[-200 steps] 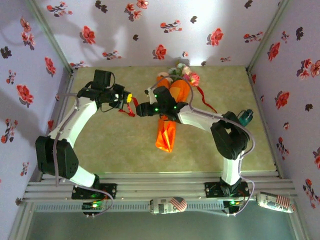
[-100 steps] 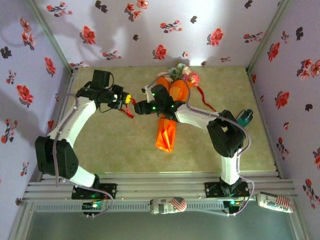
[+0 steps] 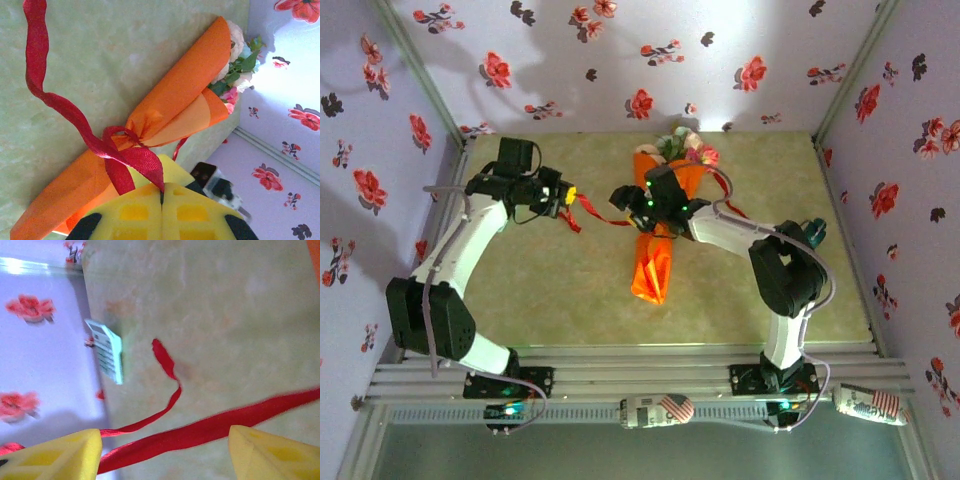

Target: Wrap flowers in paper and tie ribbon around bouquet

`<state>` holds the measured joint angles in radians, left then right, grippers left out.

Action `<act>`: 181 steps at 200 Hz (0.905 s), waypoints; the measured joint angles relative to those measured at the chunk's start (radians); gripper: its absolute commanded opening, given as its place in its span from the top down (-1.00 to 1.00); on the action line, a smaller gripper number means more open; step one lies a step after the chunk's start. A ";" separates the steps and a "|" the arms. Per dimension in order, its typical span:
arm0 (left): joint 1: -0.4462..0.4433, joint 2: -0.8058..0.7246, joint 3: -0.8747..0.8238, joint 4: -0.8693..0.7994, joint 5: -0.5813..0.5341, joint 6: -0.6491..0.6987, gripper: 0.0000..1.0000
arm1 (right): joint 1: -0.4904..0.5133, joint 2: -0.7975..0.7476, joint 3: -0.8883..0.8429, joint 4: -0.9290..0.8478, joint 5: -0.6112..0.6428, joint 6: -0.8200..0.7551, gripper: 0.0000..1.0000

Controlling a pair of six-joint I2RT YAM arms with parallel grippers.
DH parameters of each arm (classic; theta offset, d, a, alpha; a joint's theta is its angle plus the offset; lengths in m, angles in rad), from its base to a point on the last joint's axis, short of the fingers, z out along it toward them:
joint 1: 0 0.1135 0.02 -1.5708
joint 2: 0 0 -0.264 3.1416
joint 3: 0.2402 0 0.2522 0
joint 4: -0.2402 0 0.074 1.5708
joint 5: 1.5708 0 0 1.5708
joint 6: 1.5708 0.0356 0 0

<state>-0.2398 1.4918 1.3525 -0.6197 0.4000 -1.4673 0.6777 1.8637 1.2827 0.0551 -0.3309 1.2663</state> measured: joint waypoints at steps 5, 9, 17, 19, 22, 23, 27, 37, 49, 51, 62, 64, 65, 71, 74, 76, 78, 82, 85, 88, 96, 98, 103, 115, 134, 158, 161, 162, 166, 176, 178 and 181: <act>0.001 -0.001 0.000 0.002 0.000 0.001 1.00 | 0.007 0.000 0.000 0.000 -0.004 0.065 -0.37; 0.001 -0.001 0.000 0.004 0.000 0.002 1.00 | 0.013 0.000 0.000 0.000 -0.008 0.119 -0.36; 0.003 -0.001 0.000 0.007 -0.001 0.004 1.00 | 0.027 0.000 0.000 0.003 -0.014 0.222 -0.36; 0.004 -0.001 0.000 0.008 0.000 0.004 1.00 | 0.031 0.000 0.000 0.004 -0.015 0.243 -0.36; 0.005 -0.001 0.000 0.008 0.000 0.005 1.00 | 0.037 0.000 0.000 0.005 -0.016 0.278 -0.36; 0.005 -0.001 0.000 0.008 0.000 0.005 1.00 | 0.039 0.000 0.000 0.006 -0.016 0.294 -0.37; 0.005 -0.001 0.000 0.009 0.000 0.006 1.00 | 0.047 0.000 0.000 0.006 -0.017 0.338 -0.37; 0.006 -0.001 -0.001 0.013 0.000 0.008 1.00 | 0.065 0.000 0.000 0.003 -0.014 0.435 -0.37; 0.008 -0.002 -0.004 0.019 0.000 0.008 1.00 | 0.084 0.000 0.000 0.000 0.000 0.527 -0.37; 0.008 -0.002 -0.006 0.020 0.000 0.008 1.00 | 0.086 0.000 0.000 -0.001 0.003 0.543 -0.37; 0.008 -0.006 -0.015 0.024 0.000 0.008 1.00 | 0.101 0.000 0.000 0.002 0.022 0.614 -0.36; 0.008 -0.006 -0.016 0.024 0.000 0.008 1.00 | 0.103 0.000 0.000 0.003 0.027 0.628 -0.35; 0.008 -0.007 -0.018 0.024 0.000 0.008 1.00 | 0.105 0.000 0.000 0.003 0.029 0.635 -0.34; 0.009 -0.011 -0.024 0.026 0.000 0.008 1.00 | 0.108 0.001 0.000 0.014 0.041 0.667 -0.31; 0.009 -0.013 -0.028 0.028 0.000 0.008 1.00 | 0.109 0.003 0.000 0.024 0.048 0.679 -0.29; 0.009 -0.014 -0.031 0.029 0.000 0.008 1.00 | 0.109 0.005 0.000 0.032 0.053 0.688 -0.28; 0.009 -0.015 -0.032 0.029 0.000 0.008 1.00 | 0.110 0.006 0.000 0.037 0.056 0.695 -0.26; 0.009 -0.019 -0.037 0.029 0.000 0.008 1.00 | 0.110 0.012 0.001 0.057 0.068 0.709 -0.24; 0.009 -0.021 -0.040 0.030 0.001 0.008 1.00 | 0.110 0.016 0.001 0.072 0.077 0.721 -0.22; 0.009 -0.024 -0.043 0.031 0.001 0.008 1.00 | 0.109 0.021 0.001 0.085 0.087 0.727 -0.20; 0.009 -0.030 -0.050 0.032 0.003 0.008 1.00 | 0.108 0.038 0.003 0.121 0.114 0.748 -0.13; 0.009 -0.032 -0.052 0.034 0.003 0.008 1.00 | 0.107 0.042 0.004 0.130 0.121 0.756 -0.11; 0.009 -0.035 -0.056 0.035 0.004 0.008 1.00 | 0.105 0.053 0.005 0.146 0.135 0.762 -0.05; 0.009 -0.047 -0.069 0.040 0.004 0.008 1.00 | 0.100 0.077 0.011 0.167 0.162 0.779 0.08; 0.009 -0.063 -0.087 0.044 0.004 0.007 1.00 | 0.094 0.107 0.024 0.188 0.191 0.803 0.31; 0.013 -0.076 -0.098 0.044 0.005 0.007 1.00 | 0.093 0.116 0.026 0.196 0.211 0.814 0.71; 0.013 -0.076 -0.099 0.044 0.005 0.007 1.00 | 0.093 0.116 0.026 0.196 0.213 0.813 0.76; 0.014 -0.076 -0.099 0.044 0.005 0.007 1.00 | 0.093 0.116 0.026 0.198 0.213 0.810 0.78; 0.014 -0.078 -0.099 0.044 0.006 0.007 1.00 | 0.093 0.116 0.026 0.201 0.220 0.814 0.85; 0.018 -0.082 -0.100 0.044 0.008 0.008 1.00 | 0.093 0.116 0.026 0.209 0.227 0.811 0.97; 0.019 -0.082 -0.100 0.044 0.008 0.007 1.00 | 0.093 0.116 0.026 0.210 0.229 0.814 0.99; 0.021 -0.083 -0.100 0.044 0.008 0.007 1.00 | 0.093 0.116 0.025 0.210 0.233 0.813 1.00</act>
<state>-0.2192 1.4090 1.2522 -0.5755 0.4080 -1.4601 0.7704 1.9800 1.3079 0.2649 -0.0982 2.0792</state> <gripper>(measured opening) 0.053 0.060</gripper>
